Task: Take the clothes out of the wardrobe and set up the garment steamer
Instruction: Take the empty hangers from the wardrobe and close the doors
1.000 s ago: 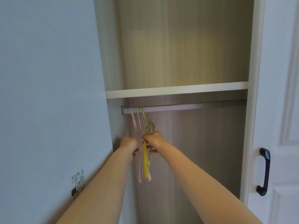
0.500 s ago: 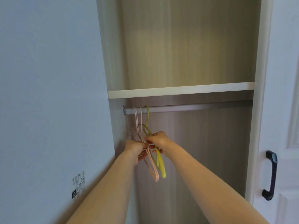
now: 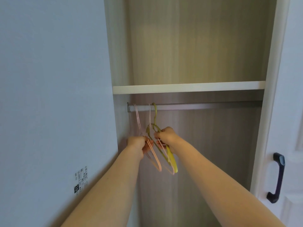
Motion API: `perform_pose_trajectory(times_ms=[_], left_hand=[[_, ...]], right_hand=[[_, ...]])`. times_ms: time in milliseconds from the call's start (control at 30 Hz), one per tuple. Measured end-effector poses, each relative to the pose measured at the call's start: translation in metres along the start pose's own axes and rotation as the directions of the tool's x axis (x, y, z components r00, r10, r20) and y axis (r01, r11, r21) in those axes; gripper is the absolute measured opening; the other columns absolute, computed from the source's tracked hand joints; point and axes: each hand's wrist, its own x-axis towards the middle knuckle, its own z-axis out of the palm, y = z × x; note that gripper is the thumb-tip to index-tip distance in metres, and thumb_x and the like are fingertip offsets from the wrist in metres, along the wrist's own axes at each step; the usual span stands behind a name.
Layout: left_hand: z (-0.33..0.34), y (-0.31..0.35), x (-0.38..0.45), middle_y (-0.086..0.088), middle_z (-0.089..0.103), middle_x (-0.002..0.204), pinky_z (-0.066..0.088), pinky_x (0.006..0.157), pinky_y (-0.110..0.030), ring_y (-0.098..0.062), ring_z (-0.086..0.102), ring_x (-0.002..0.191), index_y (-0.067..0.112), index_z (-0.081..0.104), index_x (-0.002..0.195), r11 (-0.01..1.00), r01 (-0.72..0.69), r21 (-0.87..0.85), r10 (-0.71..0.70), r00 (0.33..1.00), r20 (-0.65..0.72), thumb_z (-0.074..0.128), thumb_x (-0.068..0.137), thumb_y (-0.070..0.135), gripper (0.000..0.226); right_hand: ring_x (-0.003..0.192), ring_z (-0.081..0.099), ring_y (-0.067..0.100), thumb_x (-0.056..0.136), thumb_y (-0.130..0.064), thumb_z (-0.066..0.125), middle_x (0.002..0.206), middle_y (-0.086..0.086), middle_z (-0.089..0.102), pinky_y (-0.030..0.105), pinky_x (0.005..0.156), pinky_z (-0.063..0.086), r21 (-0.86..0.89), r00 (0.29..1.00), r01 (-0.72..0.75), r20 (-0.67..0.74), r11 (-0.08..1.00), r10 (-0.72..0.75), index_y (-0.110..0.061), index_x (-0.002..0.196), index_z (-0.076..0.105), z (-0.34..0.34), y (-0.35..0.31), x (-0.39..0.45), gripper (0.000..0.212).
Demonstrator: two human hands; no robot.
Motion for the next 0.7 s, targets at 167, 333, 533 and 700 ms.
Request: perform_pose_trajectory(times_ms=[167,333,533,700], left_hand=[[0.000,0.007,-0.005,-0.019,0.052,0.075,0.056,0.060,-0.036,-0.024,0.063,0.055,-0.001,0.049,0.081,0.992,-0.013,-0.125,0.018,0.999,0.034,0.041,0.095,-0.011,0.019],[0.005,0.013,-0.015,-0.019,0.055,0.084,0.051,0.073,-0.035,-0.023,0.060,0.069,-0.005,0.054,0.107,0.986,-0.013,-0.168,0.027,0.997,0.076,0.041,0.095,-0.011,0.019],[0.014,0.016,-0.035,-0.019,0.053,0.078,0.054,0.061,-0.034,-0.022,0.057,0.066,-0.003,0.056,0.103,0.980,-0.043,-0.194,0.069,0.989,0.132,0.045,0.093,-0.012,0.017],[0.015,0.001,-0.053,-0.010,0.060,0.074,0.059,0.057,-0.028,-0.018,0.061,0.064,0.008,0.062,0.086,0.994,-0.071,-0.087,0.082,0.987,0.138,0.058,0.091,0.000,0.010]], right_hand=[[0.052,0.048,0.017,0.094,-0.008,0.053,0.071,0.011,0.051,0.026,0.046,0.046,0.007,1.000,-0.018,0.010,1.000,0.018,0.007,0.115,0.052,-0.012,0.002,-0.001,0.026],[0.053,0.045,0.016,0.096,-0.011,0.051,0.071,0.009,0.048,0.029,0.050,0.043,0.000,0.999,0.040,-0.012,0.999,-0.040,0.006,0.112,0.055,-0.016,-0.002,-0.006,0.024],[0.058,0.045,0.017,0.098,-0.014,0.049,0.074,0.007,0.048,0.028,0.048,0.040,0.049,0.989,0.148,-0.030,0.988,-0.146,-0.005,0.090,0.056,-0.025,-0.007,-0.022,0.013],[0.060,0.050,0.015,0.098,-0.014,0.049,0.074,0.005,0.049,0.030,0.053,0.044,0.097,0.986,0.164,-0.049,0.982,-0.160,-0.007,0.092,0.056,-0.032,-0.003,-0.051,0.012]])
